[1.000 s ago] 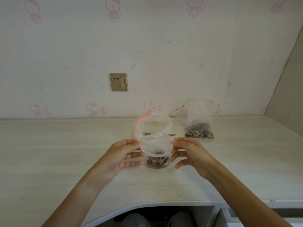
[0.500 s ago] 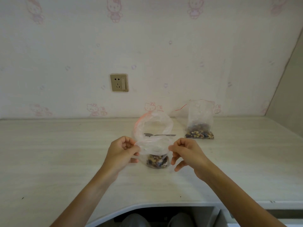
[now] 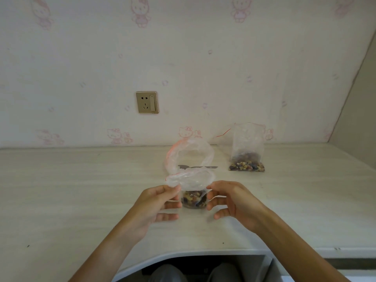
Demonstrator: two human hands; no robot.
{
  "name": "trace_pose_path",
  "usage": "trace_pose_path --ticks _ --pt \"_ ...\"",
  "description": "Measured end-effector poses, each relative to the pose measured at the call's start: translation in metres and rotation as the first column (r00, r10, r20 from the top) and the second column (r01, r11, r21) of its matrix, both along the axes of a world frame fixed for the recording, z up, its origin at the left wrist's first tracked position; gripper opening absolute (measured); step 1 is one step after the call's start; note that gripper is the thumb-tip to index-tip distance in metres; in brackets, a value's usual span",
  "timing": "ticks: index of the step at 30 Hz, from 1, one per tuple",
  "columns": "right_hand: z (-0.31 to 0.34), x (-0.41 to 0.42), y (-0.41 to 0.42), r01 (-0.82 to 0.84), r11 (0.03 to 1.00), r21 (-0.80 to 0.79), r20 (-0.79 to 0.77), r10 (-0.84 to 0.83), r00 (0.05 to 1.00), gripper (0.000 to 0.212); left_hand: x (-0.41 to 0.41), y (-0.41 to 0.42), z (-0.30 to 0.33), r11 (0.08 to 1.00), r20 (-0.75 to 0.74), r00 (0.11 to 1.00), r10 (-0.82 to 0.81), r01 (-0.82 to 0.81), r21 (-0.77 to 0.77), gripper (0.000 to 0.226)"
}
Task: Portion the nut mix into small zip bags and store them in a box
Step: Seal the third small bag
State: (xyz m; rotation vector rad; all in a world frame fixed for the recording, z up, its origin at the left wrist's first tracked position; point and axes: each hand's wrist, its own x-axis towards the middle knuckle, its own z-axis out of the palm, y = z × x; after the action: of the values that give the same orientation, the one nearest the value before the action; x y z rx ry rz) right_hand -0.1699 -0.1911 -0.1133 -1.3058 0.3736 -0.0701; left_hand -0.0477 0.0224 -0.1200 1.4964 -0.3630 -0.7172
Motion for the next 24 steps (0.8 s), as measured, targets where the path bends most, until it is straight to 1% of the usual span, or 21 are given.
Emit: trace_pose_path --ticks 3,5,9,12,15,17,20,22,24 --pt "-0.001 0.003 0.007 -0.022 0.999 0.028 0.052 0.021 0.998 0.027 -0.005 -0.007 0.001 0.999 -0.014 0.999 0.034 -0.034 -0.028 0.034" --pt "-0.001 0.005 0.011 -0.013 0.999 0.035 0.068 0.011 0.998 0.027 -0.007 -0.012 0.003 0.996 -0.012 0.997 0.079 -0.08 -0.041 0.039" --pt "-0.001 0.011 0.017 0.031 0.999 0.009 0.054 -0.032 0.998 0.034 -0.007 -0.02 0.006 0.988 -0.074 0.985 0.153 -0.155 -0.014 0.041" --pt "0.001 0.015 0.019 0.107 0.994 -0.018 0.011 -0.107 0.994 0.042 -0.005 -0.023 0.006 0.978 -0.099 0.974 0.205 -0.207 -0.004 0.033" --pt "0.003 0.018 0.02 0.147 0.989 -0.003 0.018 -0.147 0.989 0.045 -0.005 -0.025 0.007 0.976 -0.074 0.974 0.215 -0.217 -0.026 0.02" --pt "0.004 0.02 0.021 0.145 0.989 0.017 0.027 -0.145 0.989 0.041 -0.004 -0.027 0.007 0.975 -0.041 0.975 0.218 -0.219 -0.036 0.016" --pt "0.006 0.022 0.026 0.151 0.988 0.04 0.034 -0.152 0.988 0.028 -0.006 -0.03 0.01 0.978 0.014 0.979 0.206 -0.205 -0.038 0.023" --pt "0.006 0.022 0.029 0.174 0.985 0.013 0.045 -0.175 0.984 0.018 -0.007 -0.031 0.01 0.977 0.04 0.976 0.213 -0.211 -0.041 0.026" --pt "0.005 0.024 0.032 0.217 0.975 -0.053 0.047 -0.215 0.976 0.014 -0.009 -0.032 0.009 0.974 0.076 0.971 0.225 -0.222 -0.041 0.017"
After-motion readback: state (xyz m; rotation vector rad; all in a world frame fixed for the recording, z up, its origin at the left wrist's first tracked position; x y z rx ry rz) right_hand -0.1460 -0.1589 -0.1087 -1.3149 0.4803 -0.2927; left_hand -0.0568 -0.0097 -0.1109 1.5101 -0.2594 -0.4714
